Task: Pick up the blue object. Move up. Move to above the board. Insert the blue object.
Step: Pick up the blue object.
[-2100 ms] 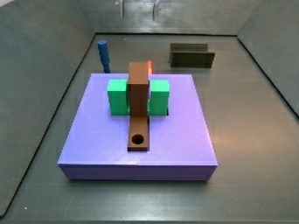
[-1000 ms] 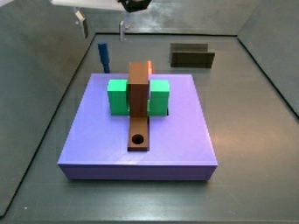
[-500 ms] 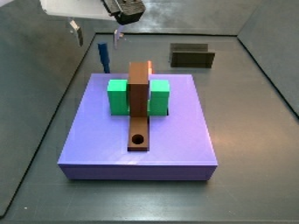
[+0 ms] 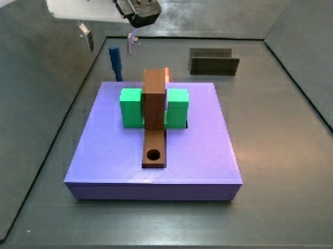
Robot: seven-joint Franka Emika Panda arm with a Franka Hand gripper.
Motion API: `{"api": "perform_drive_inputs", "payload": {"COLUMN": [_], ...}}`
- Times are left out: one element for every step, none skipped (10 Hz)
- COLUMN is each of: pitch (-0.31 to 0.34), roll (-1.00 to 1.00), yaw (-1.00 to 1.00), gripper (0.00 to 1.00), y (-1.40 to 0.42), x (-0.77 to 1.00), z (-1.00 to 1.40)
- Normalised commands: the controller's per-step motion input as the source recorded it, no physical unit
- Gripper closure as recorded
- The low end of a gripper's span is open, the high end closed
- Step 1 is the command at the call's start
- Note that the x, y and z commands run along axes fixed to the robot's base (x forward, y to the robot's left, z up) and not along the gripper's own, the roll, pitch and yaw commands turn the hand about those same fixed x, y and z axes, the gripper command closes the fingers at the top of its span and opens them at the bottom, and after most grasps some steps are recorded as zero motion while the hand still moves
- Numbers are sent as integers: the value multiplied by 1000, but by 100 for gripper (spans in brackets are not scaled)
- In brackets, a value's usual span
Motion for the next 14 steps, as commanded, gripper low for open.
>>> {"api": "perform_drive_inputs", "payload": {"pitch": [-114, -116, -97, -91, -90, -60, -17, -10, -44, -36, 0, 0, 0, 0], "roll": [29, 23, 21, 10, 16, 29, 0, 34, 54, 60, 0, 0, 0, 0], "yaw": [0, 0, 0, 0, 0, 0, 0, 0, 0, 0, 0, 0, 0, 0], "gripper": [0, 0, 0, 0, 0, 0, 0, 0, 0, 0, 100, 100, 100, 100], "y": [11, 6, 20, 66, 91, 80, 0, -69, -91, -94, 0, 0, 0, 0], "x": [14, 0, 0, 0, 0, 0, -11, -20, -69, -51, 0, 0, 0, 0], "z": [-226, -240, -246, -223, -214, -209, 0, 0, 0, 0, 0, 0, 0, 0]}}
